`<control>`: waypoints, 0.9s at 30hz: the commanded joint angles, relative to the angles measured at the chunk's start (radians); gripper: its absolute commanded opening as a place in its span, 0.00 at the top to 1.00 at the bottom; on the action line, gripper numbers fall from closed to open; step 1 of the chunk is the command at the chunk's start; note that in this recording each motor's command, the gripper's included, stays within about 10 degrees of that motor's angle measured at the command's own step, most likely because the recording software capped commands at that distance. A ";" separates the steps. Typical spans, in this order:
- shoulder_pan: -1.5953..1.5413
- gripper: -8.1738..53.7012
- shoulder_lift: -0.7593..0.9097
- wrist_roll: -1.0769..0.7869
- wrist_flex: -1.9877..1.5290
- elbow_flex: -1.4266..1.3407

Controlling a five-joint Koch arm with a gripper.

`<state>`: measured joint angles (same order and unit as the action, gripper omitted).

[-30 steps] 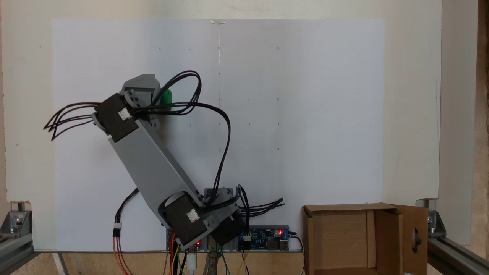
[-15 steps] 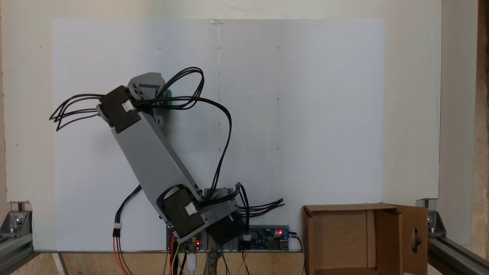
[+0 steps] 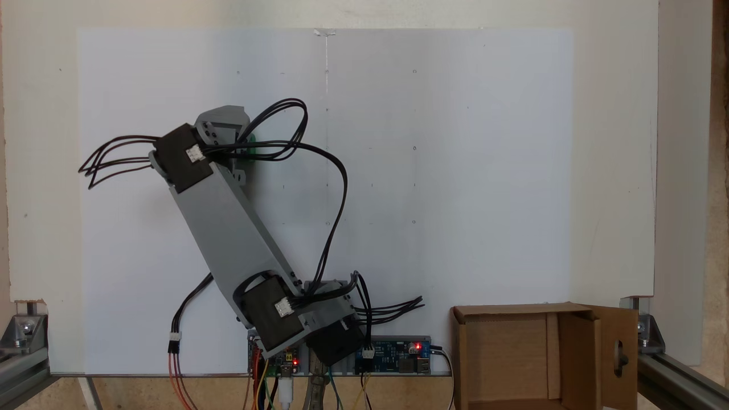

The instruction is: Grasp a green dice and put it in the bin.

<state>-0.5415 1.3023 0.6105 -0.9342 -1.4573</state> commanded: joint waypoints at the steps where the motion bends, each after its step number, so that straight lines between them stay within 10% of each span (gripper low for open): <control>1: 0.008 0.17 0.002 0.066 0.018 0.018; 27: -0.002 0.17 -0.052 0.077 0.025 -0.012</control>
<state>-0.5415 1.2410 0.6121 -0.9112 -1.4803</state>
